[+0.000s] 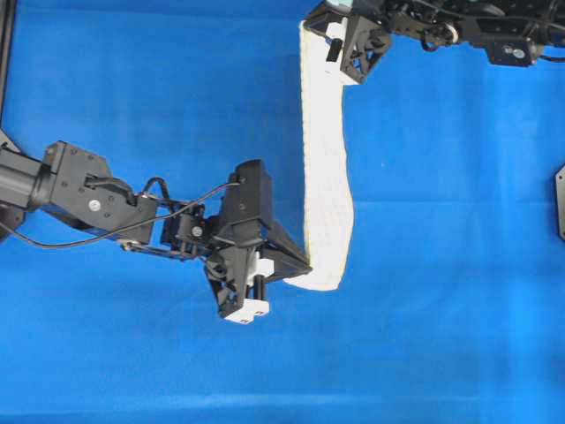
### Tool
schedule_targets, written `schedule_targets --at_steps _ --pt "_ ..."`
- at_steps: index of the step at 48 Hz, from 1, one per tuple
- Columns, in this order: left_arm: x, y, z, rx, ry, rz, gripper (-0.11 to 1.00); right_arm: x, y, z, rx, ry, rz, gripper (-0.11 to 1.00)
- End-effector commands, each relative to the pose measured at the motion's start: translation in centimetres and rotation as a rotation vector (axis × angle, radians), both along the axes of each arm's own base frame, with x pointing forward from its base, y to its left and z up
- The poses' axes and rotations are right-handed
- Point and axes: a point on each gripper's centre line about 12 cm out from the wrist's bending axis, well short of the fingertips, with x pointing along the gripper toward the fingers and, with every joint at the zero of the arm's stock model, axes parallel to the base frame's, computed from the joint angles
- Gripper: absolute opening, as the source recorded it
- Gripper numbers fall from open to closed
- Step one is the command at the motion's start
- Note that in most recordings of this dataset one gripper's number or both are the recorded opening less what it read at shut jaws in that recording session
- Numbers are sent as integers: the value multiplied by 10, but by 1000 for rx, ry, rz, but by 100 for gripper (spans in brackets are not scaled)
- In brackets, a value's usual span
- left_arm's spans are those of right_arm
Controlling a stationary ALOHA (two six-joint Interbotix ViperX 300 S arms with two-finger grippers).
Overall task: Fold the yellow towel.
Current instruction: 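Lower the strip flat lengthwise and open both grippers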
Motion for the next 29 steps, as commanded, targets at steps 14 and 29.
schedule_targets --at_steps 14,29 --pt "-14 -31 14 -7 -35 -83 2 9 -14 13 -25 -42 -18 4" --pt "-14 -25 5 3 12 -69 2 12 -10 8 -18 -30 -6 4"
